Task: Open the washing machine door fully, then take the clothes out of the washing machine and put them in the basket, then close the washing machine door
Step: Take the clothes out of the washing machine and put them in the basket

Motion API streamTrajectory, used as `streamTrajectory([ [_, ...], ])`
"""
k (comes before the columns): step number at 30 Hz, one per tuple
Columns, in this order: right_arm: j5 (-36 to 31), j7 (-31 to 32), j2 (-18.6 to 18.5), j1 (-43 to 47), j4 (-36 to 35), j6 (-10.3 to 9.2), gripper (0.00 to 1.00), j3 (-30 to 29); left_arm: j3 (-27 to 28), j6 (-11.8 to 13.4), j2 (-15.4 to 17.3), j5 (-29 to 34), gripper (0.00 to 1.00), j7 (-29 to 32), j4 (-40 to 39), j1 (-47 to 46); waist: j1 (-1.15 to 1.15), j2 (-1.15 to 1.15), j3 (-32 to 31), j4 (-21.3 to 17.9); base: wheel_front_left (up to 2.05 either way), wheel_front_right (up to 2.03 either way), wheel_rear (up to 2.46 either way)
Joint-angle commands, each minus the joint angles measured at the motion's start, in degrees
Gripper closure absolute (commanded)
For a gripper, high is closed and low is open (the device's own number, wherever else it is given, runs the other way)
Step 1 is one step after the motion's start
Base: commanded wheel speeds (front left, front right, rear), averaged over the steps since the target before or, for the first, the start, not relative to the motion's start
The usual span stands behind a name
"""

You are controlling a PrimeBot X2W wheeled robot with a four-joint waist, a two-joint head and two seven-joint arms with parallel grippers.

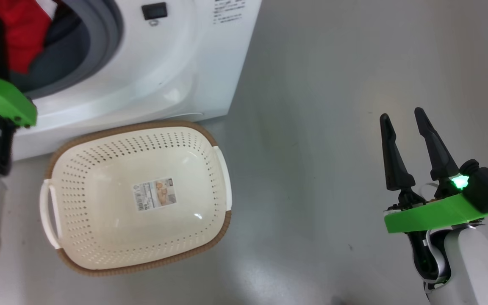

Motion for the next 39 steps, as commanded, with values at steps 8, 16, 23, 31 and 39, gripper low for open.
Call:
streamTrajectory([
  [8, -1.02, -0.36, -0.41, 2.59, -0.99, 0.26, 0.0, -0.43, 9.81, 0.07, -0.63, 1.69, 1.0, -0.67, -13.74, 10.83, 0.0, 0.0, -3.46, 3.15, 0.0, 0.0, 0.0],
  [16, -1.09, -0.36, -0.41, 3.98, -1.11, 0.26, 0.0, -1.71, 16.99, 0.07, -4.59, 6.03, 1.0, -0.67, -26.28, 21.03, 0.0, 0.0, -5.16, 4.52, 0.0, 0.0, 0.0],
  [23, -1.19, -0.36, -0.41, 4.66, -1.07, 0.26, 0.0, -2.63, 21.05, 0.07, -7.82, 9.49, 1.0, -0.67, -36.52, 28.75, 0.0, 0.0, -6.05, 5.39, 0.0, 0.0, 0.0],
  [31, -1.3, -0.36, -0.41, 4.96, -0.92, 0.26, 0.0, -2.78, 24.53, 0.07, -10.45, 10.8, 1.0, -0.67, -45.74, 35.23, 0.0, 0.0, -6.76, 5.59, 0.0, 0.0, 0.0],
  [39, -1.27, -0.36, -0.41, 5.62, -0.99, 0.26, 0.0, -2.82, 27.68, 0.07, -13.12, 11.62, 1.0, -0.68, -57.84, 41.4, 0.0, 0.0, -7.41, 5.36, 0.0, 0.0, 0.0],
])
